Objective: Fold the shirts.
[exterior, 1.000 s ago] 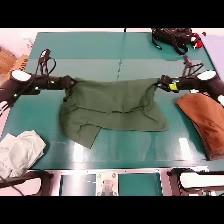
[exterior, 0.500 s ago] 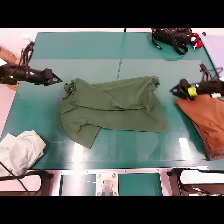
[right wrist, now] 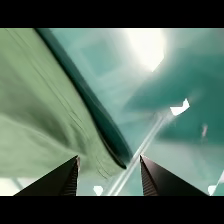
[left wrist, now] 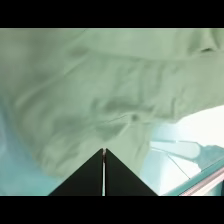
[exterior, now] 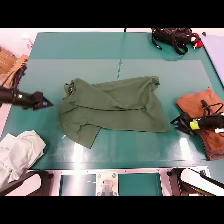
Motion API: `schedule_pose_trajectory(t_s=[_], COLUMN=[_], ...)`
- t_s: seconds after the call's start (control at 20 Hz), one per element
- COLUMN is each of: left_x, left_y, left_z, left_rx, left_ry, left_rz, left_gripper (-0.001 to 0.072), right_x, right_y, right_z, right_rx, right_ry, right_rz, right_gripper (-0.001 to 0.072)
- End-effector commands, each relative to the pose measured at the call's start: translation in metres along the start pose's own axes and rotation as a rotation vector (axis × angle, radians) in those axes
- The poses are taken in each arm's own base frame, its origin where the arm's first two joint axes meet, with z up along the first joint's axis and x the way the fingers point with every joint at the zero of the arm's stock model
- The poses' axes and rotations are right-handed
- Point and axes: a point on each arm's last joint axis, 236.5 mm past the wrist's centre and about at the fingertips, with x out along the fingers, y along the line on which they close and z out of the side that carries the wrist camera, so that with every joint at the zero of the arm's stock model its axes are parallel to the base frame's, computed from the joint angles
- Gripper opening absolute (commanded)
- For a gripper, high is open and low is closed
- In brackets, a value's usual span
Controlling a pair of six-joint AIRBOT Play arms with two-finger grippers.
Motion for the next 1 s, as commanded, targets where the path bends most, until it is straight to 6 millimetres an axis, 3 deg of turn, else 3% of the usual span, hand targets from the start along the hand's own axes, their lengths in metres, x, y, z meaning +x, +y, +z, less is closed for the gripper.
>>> schedule_pose_trajectory(t_s=[0.0, 0.05, 0.1, 0.15, 0.4, 0.5, 0.65, 0.8, 0.85, 0.95], left_x=[0.003, 0.004, 0.006, 0.007, 0.015, 0.033, 0.064, 0.084, 0.085, 0.085], left_y=[0.025, 0.03, 0.034, 0.035, 0.049, 0.054, 0.052, 0.054, 0.061, 0.071], left_z=[-0.03, -0.035, -0.04, -0.042, -0.061, -0.079, -0.099, -0.099, -0.094, -0.077], left_rx=[-0.126, -0.144, -0.174, -0.203, -0.238, -0.281, -0.349, -0.384, -0.396, -0.41], left_ry=[-0.011, 0.0, 0.014, 0.02, 0.07, 0.091, 0.071, -0.008, -0.045, -0.123], left_rz=[0.031, 0.04, 0.053, 0.055, 0.096, 0.08, 0.009, -0.028, -0.008, 0.014], left_gripper=[0.0024, 0.0088, 0.0382, 0.0486, 0.0487, 0.0487, 0.0487, 0.0486, 0.0486, 0.0486], right_x=[0.024, 0.032, 0.038, 0.044, 0.048, 0.047, 0.047, 0.047, 0.047, 0.047], right_y=[-0.001, 0.003, 0.006, 0.008, 0.016, 0.017, 0.017, 0.018, 0.018, 0.019], right_z=[-0.019, -0.023, -0.027, -0.029, -0.016, -0.013, -0.011, -0.009, -0.008, -0.008], right_rx=[0.011, 0.002, -0.01, -0.013, -0.039, -0.043, -0.041, -0.039, -0.038, -0.039], right_ry=[0.061, 0.092, 0.119, 0.139, 0.127, 0.117, 0.112, 0.1, 0.097, 0.096], right_rz=[0.021, 0.036, 0.048, 0.054, 0.084, 0.083, 0.082, 0.084, 0.086, 0.089], right_gripper=[0.045, 0.0449, 0.0449, 0.0447, 0.0392, 0.0353, 0.0349, 0.0342, 0.0286, 0.0282])
